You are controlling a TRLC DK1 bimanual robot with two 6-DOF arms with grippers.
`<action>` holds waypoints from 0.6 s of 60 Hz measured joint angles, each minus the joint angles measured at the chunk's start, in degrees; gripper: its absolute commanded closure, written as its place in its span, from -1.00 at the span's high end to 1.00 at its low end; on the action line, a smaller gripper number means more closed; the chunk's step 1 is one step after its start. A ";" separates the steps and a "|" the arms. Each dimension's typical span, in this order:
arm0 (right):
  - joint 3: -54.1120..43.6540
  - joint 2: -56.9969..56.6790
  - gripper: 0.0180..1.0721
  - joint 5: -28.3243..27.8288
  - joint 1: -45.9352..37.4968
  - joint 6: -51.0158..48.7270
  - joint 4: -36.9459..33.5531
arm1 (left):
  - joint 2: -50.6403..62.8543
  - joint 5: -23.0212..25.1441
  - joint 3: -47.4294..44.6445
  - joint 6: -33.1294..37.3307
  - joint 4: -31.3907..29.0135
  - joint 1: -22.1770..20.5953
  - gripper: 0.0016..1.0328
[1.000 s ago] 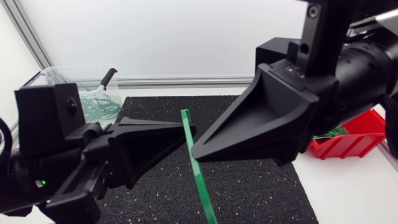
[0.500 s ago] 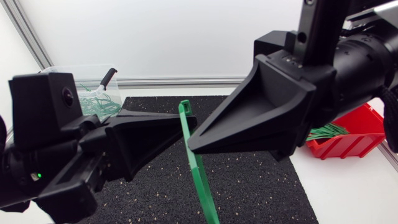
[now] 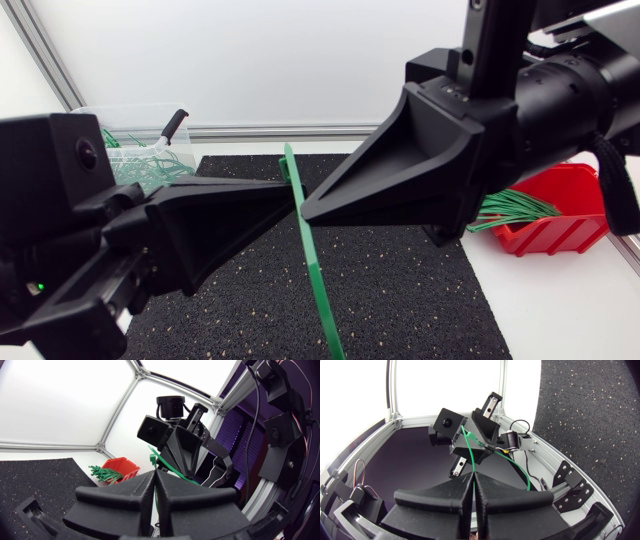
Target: Take a green cable tie from the red box, thread the tail through the head to close it, then place it in the transparent bin on the left.
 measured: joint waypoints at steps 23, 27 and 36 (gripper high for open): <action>-0.04 0.07 -0.89 0.00 0.07 0.00 0.04 | 0.02 1.79 0.00 0.00 0.04 2.95 -0.92; -0.04 0.07 -0.89 -0.02 0.07 0.00 0.24 | 0.02 1.97 0.00 0.00 0.04 2.95 -0.92; -0.04 0.07 -0.89 -0.13 0.55 0.00 0.44 | 0.20 2.12 0.00 0.00 0.07 2.95 -0.92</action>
